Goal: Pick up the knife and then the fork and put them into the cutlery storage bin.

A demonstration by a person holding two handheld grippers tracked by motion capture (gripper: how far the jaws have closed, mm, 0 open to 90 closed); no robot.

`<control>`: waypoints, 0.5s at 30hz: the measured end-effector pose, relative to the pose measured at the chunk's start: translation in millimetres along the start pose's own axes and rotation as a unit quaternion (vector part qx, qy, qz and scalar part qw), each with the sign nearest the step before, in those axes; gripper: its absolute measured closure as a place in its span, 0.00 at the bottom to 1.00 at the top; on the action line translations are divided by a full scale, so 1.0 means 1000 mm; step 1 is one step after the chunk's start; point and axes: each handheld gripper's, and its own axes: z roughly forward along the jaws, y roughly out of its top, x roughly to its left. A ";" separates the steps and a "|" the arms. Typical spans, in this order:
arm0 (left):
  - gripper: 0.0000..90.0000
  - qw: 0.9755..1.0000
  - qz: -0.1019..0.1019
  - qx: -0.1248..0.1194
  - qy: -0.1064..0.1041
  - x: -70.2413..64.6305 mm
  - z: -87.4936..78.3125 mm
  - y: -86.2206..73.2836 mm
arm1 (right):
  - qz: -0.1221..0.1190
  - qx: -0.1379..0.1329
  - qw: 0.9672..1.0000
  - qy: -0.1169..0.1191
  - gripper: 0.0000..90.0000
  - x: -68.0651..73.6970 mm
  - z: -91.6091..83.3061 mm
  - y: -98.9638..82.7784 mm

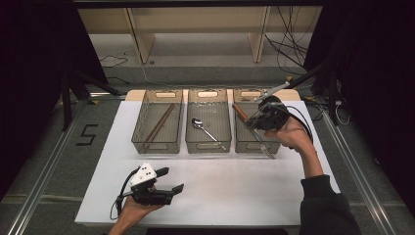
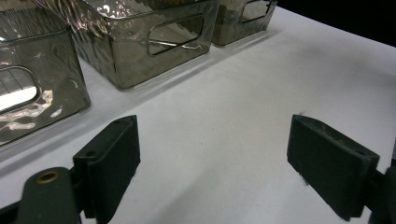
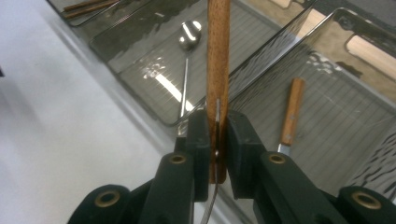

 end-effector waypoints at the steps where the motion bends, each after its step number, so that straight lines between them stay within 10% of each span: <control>1: 0.19 1.000 0.002 0.000 0.000 0.000 0.000 0.000 | 0.004 0.002 1.000 -0.004 0.90 -0.001 0.000 0.002; 15: 0.19 1.000 -0.001 -0.001 0.000 0.000 0.000 0.000 | 0.028 0.003 0.999 -0.044 0.90 -0.035 0.011 0.022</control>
